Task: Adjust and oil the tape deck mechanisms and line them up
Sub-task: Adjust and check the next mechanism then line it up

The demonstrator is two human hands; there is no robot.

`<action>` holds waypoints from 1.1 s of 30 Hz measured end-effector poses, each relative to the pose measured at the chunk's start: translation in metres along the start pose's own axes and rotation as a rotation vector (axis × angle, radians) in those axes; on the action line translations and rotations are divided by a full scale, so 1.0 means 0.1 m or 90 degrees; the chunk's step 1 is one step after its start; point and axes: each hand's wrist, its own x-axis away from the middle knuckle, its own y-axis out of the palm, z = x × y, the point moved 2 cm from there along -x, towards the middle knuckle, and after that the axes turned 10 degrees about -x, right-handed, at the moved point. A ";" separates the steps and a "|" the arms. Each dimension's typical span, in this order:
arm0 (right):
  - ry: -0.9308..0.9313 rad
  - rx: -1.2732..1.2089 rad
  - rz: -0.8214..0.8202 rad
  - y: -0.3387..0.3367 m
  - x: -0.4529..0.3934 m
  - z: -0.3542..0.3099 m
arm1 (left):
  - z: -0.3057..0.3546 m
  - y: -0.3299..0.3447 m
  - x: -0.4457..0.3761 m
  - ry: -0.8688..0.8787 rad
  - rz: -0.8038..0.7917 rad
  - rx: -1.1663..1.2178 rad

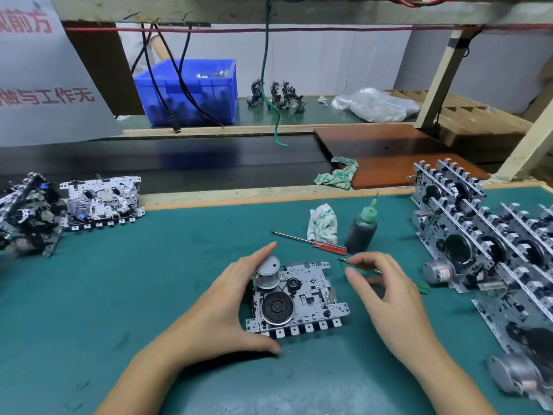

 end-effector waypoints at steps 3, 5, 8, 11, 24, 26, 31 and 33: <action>-0.070 0.045 -0.238 0.03 -0.02 -0.13 | -0.01 0.01 -0.01 0.006 -0.003 0.028; -0.129 0.217 -0.386 0.10 -0.08 -0.19 | -0.01 0.02 -0.02 0.010 -0.013 0.055; -0.206 0.455 -0.453 0.20 -0.19 -0.21 | -0.02 0.03 -0.01 0.016 -0.022 0.068; -0.217 0.505 -0.448 0.28 -0.28 -0.23 | -0.03 0.06 -0.01 0.013 -0.028 0.085; 0.231 -0.474 -0.587 0.40 -0.01 -0.42 | 0.07 0.16 -0.03 -0.171 -0.078 0.804; 0.210 -0.624 -0.656 0.57 0.12 -0.47 | 0.13 0.27 0.00 -0.204 -0.131 0.959; 0.364 -0.630 -0.599 0.66 0.09 -0.33 | 0.34 0.16 -0.06 -0.188 -0.124 1.080; 0.219 -0.351 -0.518 0.56 -0.03 -0.32 | 0.30 0.13 -0.06 -0.176 -0.109 1.135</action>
